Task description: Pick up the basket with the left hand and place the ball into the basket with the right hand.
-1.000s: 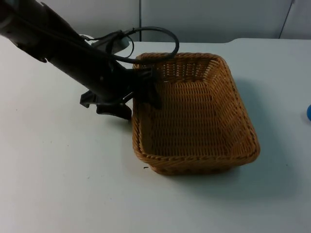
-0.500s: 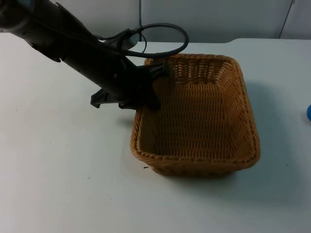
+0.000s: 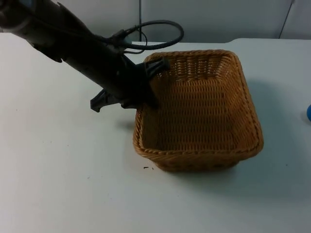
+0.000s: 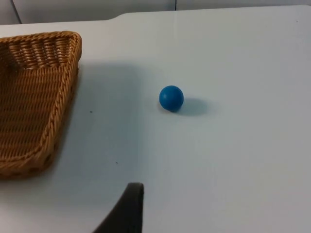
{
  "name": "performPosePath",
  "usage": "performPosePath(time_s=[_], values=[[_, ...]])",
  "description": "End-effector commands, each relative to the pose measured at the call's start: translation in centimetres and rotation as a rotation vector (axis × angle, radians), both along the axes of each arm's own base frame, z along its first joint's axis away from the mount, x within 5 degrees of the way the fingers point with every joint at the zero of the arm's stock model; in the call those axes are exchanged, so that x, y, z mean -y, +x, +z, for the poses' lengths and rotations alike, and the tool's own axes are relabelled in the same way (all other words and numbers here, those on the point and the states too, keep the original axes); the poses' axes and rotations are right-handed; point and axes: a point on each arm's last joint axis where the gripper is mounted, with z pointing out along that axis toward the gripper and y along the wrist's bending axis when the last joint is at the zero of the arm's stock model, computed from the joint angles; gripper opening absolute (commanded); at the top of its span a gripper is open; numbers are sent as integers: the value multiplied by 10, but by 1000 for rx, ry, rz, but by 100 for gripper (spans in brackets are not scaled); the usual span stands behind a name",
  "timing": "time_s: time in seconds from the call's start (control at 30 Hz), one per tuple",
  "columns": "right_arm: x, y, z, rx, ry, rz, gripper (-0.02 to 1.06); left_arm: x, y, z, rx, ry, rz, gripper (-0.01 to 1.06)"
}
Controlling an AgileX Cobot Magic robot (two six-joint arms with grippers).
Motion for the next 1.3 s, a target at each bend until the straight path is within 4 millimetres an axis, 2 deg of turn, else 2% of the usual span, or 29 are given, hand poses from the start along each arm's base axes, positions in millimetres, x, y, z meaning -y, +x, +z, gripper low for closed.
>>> performPosePath(time_s=[0.0, 0.23, 0.47, 0.57, 0.6, 0.7, 0.73, 0.9, 1.07, 1.27], values=[[0, 1, -1, 8, 4, -7, 104, 4, -1, 12, -21, -38, 25, 0], [0, 1, -1, 8, 4, -7, 104, -7, -4, 38, 25, -15, 44, 0], [0, 1, -1, 8, 4, -7, 104, -30, -24, 58, 41, 51, 64, 0], [0, 1, -1, 8, 4, -7, 104, -50, -42, 69, 29, 59, 95, 0], [0, 1, -1, 8, 4, -7, 104, -50, -42, 69, 29, 59, 95, 0], [0, 1, -1, 8, 4, -7, 104, -72, -64, 82, 43, 76, 135, 0], [0, 1, -1, 8, 4, -7, 104, -72, -64, 82, 43, 76, 135, 0], [0, 1, -1, 8, 4, -7, 104, -109, -92, 101, 71, 91, 123, 0], [0, 1, -1, 8, 4, -7, 104, -129, -112, 106, 58, 93, 130, 0], [0, 1, -1, 8, 4, -7, 104, -131, -123, 101, 53, 108, 123, 0]])
